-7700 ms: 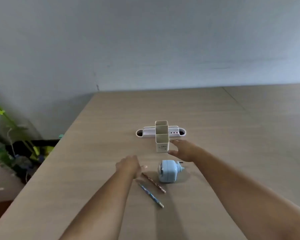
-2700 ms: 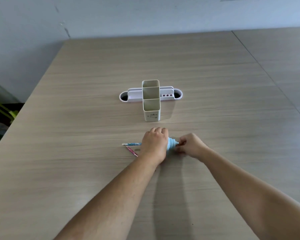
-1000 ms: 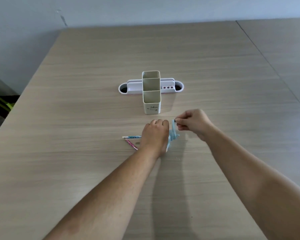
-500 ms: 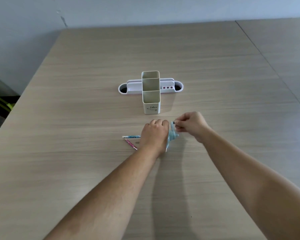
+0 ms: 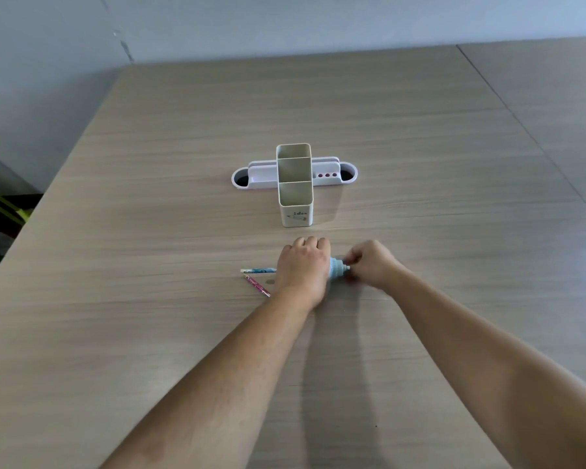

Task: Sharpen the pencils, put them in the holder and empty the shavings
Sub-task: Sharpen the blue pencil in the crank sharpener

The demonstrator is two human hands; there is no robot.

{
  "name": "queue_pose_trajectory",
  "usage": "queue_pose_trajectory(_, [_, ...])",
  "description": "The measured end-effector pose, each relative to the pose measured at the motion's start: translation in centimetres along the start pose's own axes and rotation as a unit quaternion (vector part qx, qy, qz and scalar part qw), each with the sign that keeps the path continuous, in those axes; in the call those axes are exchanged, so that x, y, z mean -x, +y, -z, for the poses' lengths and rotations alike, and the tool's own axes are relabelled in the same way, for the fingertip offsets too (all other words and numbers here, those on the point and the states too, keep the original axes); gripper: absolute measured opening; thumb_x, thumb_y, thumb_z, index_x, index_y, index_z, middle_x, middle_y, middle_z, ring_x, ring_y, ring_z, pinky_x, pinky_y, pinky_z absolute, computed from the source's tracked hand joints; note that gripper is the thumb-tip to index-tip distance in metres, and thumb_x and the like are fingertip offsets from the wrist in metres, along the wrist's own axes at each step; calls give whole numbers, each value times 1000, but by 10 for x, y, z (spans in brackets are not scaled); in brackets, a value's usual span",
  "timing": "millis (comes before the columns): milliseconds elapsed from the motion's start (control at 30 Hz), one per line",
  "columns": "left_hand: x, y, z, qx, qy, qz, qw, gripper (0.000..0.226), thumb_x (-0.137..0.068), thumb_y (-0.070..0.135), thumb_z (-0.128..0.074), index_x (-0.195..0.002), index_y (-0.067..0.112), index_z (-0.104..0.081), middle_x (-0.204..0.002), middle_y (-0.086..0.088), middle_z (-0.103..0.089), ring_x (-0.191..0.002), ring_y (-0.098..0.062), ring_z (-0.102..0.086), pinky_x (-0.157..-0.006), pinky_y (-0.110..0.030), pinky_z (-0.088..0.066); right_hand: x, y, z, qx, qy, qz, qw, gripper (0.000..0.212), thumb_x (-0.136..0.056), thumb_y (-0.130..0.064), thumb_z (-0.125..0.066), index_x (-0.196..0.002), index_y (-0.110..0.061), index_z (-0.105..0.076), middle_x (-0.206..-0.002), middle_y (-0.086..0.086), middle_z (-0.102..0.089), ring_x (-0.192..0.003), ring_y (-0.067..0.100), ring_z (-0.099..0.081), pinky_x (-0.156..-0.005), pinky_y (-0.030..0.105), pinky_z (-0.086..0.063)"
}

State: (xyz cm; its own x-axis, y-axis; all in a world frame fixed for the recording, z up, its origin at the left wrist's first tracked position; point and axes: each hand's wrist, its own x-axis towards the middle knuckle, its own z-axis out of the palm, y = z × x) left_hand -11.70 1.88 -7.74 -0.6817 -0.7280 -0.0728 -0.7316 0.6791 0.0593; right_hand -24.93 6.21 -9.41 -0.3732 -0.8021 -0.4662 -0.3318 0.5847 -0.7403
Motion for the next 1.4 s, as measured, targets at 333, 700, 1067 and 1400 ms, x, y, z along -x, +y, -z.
queue_pose_trajectory(333, [2, 0, 0, 13, 8, -4, 1000, 45, -68, 13, -72, -107, 11, -49, -111, -8, -59, -103, -29, -54, -78, -36, -44, -5, -18, 24, -254, -6, 14, 967, 9, -82, 3, -63, -74, 0, -63, -69, 12, -61, -53, 13, -60, -55, 19, -57])
queue_pose_trajectory(700, [3, -2, 0, 13, 8, -12, 1000, 45, -67, 13, -71, -105, 11, -47, -109, -7, -58, -100, -27, -54, -74, -34, -42, 10, -13, 42, -277, -121, 9, 953, 13, -82, 1, -63, -71, -4, -63, -58, 5, -66, -47, 7, -61, -50, 15, -54])
queue_pose_trajectory(1067, [0, 1, -2, -6, 1, 5, 1000, 45, -70, 7, -70, -109, 10, -47, -113, -9, -58, -105, -28, -53, -79, -36, -44, 25, 15, 28, -195, -248, -89, 945, 19, -85, -4, -62, -66, -5, -64, -56, 6, -65, -44, 6, -59, -47, 16, -53])
queue_pose_trajectory(1400, [-2, 1, 1, -2, -2, 10, 1000, 43, -72, 6, -67, -110, 9, -47, -116, -9, -57, -108, -29, -52, -82, -37, -43, 0, 1, 0, -49, 18, -38, 998, 26, -79, 1, -65, -58, -10, -57, -60, 7, -55, -55, 21, -56, -61, 34, -57])
